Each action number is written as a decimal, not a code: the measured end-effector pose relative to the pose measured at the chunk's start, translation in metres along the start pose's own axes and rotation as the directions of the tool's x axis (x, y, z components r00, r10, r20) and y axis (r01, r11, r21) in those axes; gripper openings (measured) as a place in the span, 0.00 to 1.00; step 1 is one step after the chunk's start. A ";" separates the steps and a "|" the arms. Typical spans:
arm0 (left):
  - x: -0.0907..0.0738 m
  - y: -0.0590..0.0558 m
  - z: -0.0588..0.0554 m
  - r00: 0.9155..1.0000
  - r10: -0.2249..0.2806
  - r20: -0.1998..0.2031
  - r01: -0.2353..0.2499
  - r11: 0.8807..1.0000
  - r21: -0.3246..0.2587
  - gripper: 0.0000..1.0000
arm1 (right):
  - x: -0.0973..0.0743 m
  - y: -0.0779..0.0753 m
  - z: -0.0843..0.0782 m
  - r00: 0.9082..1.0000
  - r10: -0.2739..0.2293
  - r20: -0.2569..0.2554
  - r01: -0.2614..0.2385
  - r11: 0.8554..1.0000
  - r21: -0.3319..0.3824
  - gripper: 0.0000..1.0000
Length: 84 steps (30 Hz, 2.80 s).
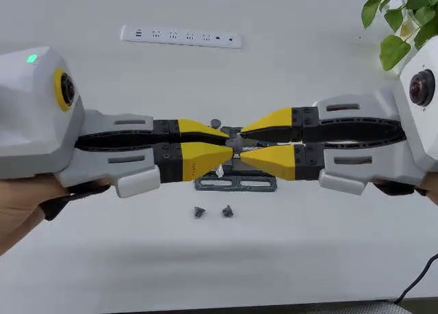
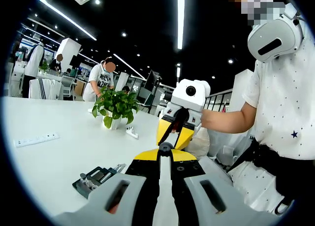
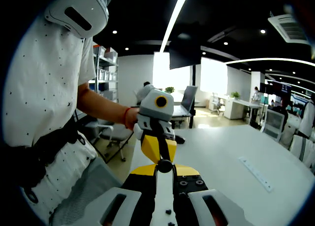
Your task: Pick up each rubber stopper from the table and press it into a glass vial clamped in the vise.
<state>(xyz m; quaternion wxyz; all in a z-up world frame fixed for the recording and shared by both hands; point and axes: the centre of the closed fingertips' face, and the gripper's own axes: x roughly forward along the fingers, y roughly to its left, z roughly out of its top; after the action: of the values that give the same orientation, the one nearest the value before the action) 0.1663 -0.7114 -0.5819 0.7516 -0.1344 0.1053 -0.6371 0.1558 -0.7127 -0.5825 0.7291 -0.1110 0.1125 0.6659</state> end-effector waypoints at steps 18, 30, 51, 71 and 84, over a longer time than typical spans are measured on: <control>0.001 -0.007 0.000 0.999 -0.033 -0.001 0.033 0.999 -0.016 0.03 | -0.001 0.005 0.002 1.000 0.023 -0.005 -0.023 1.000 -0.003 0.07; 0.002 -0.010 0.002 0.999 -0.042 0.006 0.042 0.999 -0.021 0.03 | -0.002 0.006 0.002 1.000 0.031 -0.004 -0.031 1.000 0.000 0.08; 0.002 -0.012 0.004 0.999 -0.050 0.013 0.051 0.998 -0.022 0.03 | 0.000 0.010 0.006 0.999 0.035 0.004 -0.035 0.999 0.013 0.06; 0.001 -0.004 -0.015 0.999 -0.010 -0.042 0.010 1.000 0.006 0.12 | 0.005 -0.002 -0.003 0.999 0.014 -0.052 -0.013 1.000 0.019 0.06; -0.018 0.020 -0.043 0.988 0.102 -0.119 -0.096 0.994 0.056 0.31 | 0.007 -0.034 -0.025 0.980 -0.042 -0.194 0.049 0.998 0.033 0.06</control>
<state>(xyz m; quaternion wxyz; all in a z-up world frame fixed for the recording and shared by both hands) 0.1681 -0.6938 -0.6290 0.7778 -0.0709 0.1414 -0.6083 0.1900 -0.7164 -0.6081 0.7316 -0.1642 0.1926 0.6330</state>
